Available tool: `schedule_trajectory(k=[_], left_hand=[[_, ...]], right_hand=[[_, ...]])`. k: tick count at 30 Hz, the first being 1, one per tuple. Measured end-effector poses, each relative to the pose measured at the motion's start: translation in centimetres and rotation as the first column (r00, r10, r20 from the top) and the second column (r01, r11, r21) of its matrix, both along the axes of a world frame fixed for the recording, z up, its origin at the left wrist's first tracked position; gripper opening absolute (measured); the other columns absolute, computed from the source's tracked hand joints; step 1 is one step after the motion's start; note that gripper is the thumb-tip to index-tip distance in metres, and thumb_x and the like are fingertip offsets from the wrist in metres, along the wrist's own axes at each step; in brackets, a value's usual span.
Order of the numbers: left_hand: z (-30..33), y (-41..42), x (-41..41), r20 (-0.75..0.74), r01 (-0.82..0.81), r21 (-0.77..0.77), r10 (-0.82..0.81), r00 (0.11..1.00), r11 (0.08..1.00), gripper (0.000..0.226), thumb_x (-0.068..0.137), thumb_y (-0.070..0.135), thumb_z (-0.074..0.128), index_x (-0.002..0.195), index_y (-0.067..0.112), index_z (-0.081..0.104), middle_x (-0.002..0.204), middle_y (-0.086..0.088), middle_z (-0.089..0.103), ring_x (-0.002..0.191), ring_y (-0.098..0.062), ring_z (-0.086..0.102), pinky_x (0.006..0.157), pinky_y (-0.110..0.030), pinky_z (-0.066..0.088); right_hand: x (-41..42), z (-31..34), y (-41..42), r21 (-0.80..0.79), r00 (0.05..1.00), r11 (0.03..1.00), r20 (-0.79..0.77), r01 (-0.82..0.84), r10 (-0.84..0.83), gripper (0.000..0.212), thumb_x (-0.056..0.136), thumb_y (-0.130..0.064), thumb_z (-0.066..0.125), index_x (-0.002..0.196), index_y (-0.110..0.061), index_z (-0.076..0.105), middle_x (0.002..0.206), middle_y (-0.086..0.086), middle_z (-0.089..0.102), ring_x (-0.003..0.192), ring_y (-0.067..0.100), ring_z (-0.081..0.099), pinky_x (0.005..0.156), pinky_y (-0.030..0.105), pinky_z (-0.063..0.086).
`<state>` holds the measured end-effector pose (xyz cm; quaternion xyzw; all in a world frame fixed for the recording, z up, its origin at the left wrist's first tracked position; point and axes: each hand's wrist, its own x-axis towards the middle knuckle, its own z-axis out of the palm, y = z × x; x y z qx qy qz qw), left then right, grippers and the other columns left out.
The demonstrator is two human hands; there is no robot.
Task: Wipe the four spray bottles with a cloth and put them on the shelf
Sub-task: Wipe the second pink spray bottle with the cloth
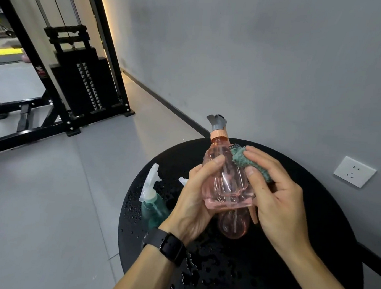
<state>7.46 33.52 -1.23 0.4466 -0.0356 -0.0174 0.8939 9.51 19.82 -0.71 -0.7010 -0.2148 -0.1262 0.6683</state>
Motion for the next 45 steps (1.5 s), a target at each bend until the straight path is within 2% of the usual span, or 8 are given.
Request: schedule_trajectory(k=[5, 14, 20, 25, 31, 35, 40, 45], left_hand=[[-0.2, 0.6, 0.4, 0.025, -0.066, -0.049, 0.067, 0.997, 0.997, 0.026, 0.088, 0.029, 0.060, 0.104, 0.015, 0.074, 0.107, -0.013, 0.071, 0.092, -0.027, 0.070, 0.077, -0.046, 0.059], [-0.3, 0.6, 0.3, 0.024, -0.069, -0.033, 0.070, 0.997, 0.997, 0.029, 0.092, 0.037, 0.056, 0.104, 0.019, 0.076, 0.109, -0.013, 0.071, 0.094, -0.025, 0.069, 0.091, -0.051, 0.055], [-0.1, 0.0, -0.1, -0.032, 0.000, 0.039, 0.001, 0.999, 0.999, 0.031, 0.091, 0.037, 0.055, 0.109, 0.021, 0.074, 0.109, -0.007, 0.072, 0.097, -0.024, 0.070, 0.088, -0.056, 0.054], [-0.5, -0.2, -0.4, -0.078, -0.029, 0.172, 0.042, 0.996, 0.985, 0.039, 0.091, 0.044, 0.057, 0.118, 0.020, 0.070, 0.115, -0.008, 0.072, 0.102, -0.027, 0.070, 0.093, -0.055, 0.054], [-0.8, -0.7, -0.7, -0.173, -0.048, 0.263, 0.096, 0.980, 0.964, 0.047, 0.095, 0.049, 0.046, 0.121, 0.015, 0.067, 0.119, -0.019, 0.070, 0.112, -0.041, 0.066, 0.101, -0.060, 0.048], [-1.0, -0.6, -0.5, -0.158, -0.064, 0.238, 0.104, 0.982, 0.969, 0.069, 0.078, 0.057, 0.073, 0.133, 0.020, 0.055, 0.127, -0.017, 0.066, 0.112, -0.039, 0.066, 0.098, -0.063, 0.049], [-0.8, 0.3, 0.0, -0.129, -0.115, 0.127, 0.131, 0.983, 0.985, 0.083, 0.069, 0.041, 0.083, 0.136, 0.014, 0.044, 0.109, -0.010, 0.074, 0.093, -0.030, 0.074, 0.087, -0.057, 0.056], [-0.1, 1.2, 0.6, -0.143, -0.175, -0.008, 0.172, 0.975, 0.985, 0.093, 0.060, 0.040, 0.090, 0.136, 0.006, 0.048, 0.132, -0.026, 0.060, 0.099, -0.036, 0.069, 0.077, -0.047, 0.058]], right_hand=[[-1.1, -1.1, -0.1, 0.004, 0.998, 1.000, 0.058, -0.018, 0.018, 0.035, 0.092, -0.003, 0.057, 0.120, -0.022, 0.064, 0.128, -0.014, 0.061, 0.125, 0.002, 0.052, 0.100, 0.024, 0.048], [-1.3, -1.7, 0.0, -0.006, 0.993, 1.000, 0.117, -0.012, 0.013, 0.035, 0.091, -0.009, 0.056, 0.122, -0.025, 0.062, 0.133, -0.017, 0.056, 0.127, 0.003, 0.051, 0.101, 0.022, 0.046], [-0.6, -1.1, -0.6, 0.055, 0.998, 0.998, 0.051, 0.020, -0.023, 0.033, 0.092, -0.015, 0.054, 0.122, -0.027, 0.062, 0.131, -0.015, 0.058, 0.125, 0.009, 0.054, 0.097, 0.043, 0.052], [0.0, -0.2, -0.7, 0.008, 0.995, 0.996, 0.046, 0.084, -0.084, 0.033, 0.094, -0.007, 0.056, 0.122, -0.024, 0.063, 0.127, -0.015, 0.061, 0.122, -0.002, 0.053, 0.095, 0.011, 0.045], [0.6, 0.1, -0.2, 0.009, 0.998, 0.998, 0.003, 0.066, -0.067, 0.033, 0.095, -0.007, 0.055, 0.123, -0.021, 0.064, 0.125, -0.019, 0.060, 0.118, -0.009, 0.053, 0.084, 0.002, 0.043], [0.6, 0.0, 0.0, 0.019, 0.999, 0.999, -0.022, 0.037, -0.036, 0.033, 0.095, -0.010, 0.055, 0.124, -0.024, 0.064, 0.125, -0.020, 0.060, 0.118, -0.007, 0.053, 0.083, 0.006, 0.048], [0.1, -0.9, 0.1, 0.039, 0.997, 0.999, -0.066, -0.029, 0.031, 0.035, 0.089, -0.026, 0.055, 0.124, -0.028, 0.063, 0.125, -0.020, 0.061, 0.120, 0.008, 0.058, 0.094, 0.043, 0.053], [-1.0, -2.0, 0.2, -0.010, 0.999, 0.999, 0.000, -0.041, 0.041, 0.035, 0.088, -0.022, 0.055, 0.121, -0.033, 0.060, 0.128, -0.023, 0.059, 0.123, -0.001, 0.053, 0.101, 0.027, 0.048]])
